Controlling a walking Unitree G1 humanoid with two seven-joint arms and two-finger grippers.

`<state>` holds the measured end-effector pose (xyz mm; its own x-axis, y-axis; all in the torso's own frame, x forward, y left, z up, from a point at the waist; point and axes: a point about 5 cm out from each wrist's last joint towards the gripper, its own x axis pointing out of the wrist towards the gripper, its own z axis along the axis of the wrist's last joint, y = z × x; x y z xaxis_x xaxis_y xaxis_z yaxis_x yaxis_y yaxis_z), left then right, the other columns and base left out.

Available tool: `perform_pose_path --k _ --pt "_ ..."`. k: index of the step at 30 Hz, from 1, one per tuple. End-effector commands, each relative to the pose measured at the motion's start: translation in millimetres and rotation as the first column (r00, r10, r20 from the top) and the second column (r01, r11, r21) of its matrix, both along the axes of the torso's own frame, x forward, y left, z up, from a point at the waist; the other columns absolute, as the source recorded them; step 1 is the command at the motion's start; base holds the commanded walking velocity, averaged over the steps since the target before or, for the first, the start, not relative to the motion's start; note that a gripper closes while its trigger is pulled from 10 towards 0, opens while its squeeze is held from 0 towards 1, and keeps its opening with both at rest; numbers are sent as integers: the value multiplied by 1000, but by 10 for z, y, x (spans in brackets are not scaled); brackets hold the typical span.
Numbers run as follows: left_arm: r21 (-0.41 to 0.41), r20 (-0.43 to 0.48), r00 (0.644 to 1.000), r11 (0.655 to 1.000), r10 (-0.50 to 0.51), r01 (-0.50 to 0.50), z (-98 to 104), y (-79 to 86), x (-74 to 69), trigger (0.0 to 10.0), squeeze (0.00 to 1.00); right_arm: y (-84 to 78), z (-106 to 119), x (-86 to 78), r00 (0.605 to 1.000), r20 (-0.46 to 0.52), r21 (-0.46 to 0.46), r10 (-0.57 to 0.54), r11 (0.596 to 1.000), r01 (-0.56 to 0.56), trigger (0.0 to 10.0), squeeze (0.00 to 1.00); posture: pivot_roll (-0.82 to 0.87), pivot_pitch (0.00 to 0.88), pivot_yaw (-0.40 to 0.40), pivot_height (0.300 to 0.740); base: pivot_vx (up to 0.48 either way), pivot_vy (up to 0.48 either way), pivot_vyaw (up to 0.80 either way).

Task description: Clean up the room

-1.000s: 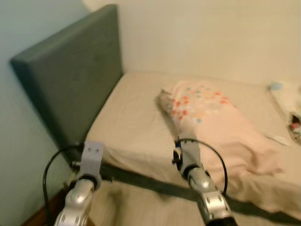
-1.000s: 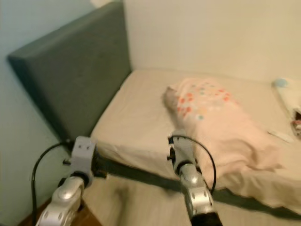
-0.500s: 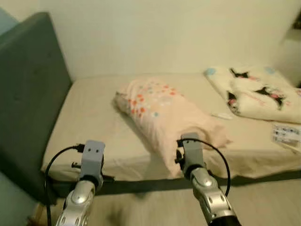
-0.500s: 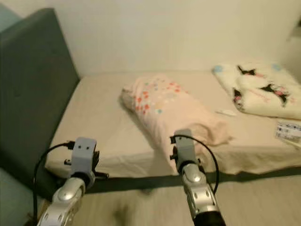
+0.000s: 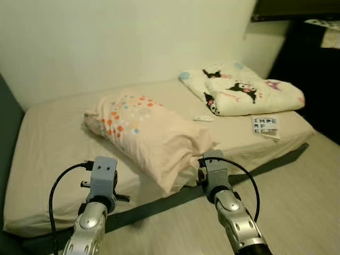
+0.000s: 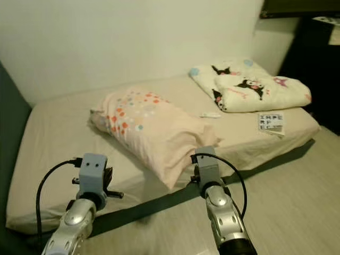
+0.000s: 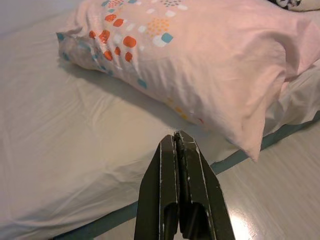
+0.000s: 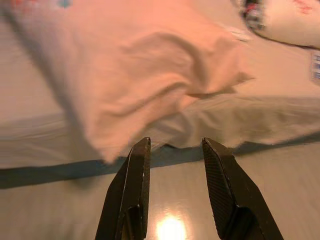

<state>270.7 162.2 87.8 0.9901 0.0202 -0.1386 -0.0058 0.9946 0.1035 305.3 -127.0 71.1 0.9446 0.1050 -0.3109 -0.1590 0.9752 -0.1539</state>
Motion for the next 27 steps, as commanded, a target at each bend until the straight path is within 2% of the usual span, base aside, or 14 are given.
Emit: perform_pose_path --k 1,4,8,10,16,24,27 --pt "5 -15 1000 1000 0 0 -54 8 -21 10000 0 28 12 -1 999 14 -21 30 999 -30 10000 0 -23 65 1 727 0 0 0" --pt "5 -13 1000 1000 2 -2 -50 9 -14 10000 0 38 8 5 999 11 -50 49 998 -49 10000 0 -25 59 0 727 0 0 800" --pt "3 -10 1000 1000 5 -5 -49 11 -7 10000 0 42 1 7 999 10 -42 49 998 -49 10000 0 -24 54 -1 727 0 0 800" --pt "1 -9 1000 1000 6 -6 -50 9 -5 10000 0 33 -12 3 1000 1 -2 29 1000 -29 10000 0 -24 51 -3 727 0 0 0" --pt "-15 5 1000 1000 2 -2 -36 -3 1 10000 0 33 -2 22 999 11 -16 45 999 -45 10000 0 -24 43 -6 727 0 0 0" --pt "23 -9 1000 1000 -2 2 -48 21 15 10000 0 47 3 42 999 18 -15 41 999 -41 10000 0 -21 39 1 727 0 0 0" --pt "30 -8 1000 1000 3 -3 -52 16 51 10000 0 33 2 59 999 14 -19 41 999 -40 10000 0 -21 27 -21 727 0 0 0"
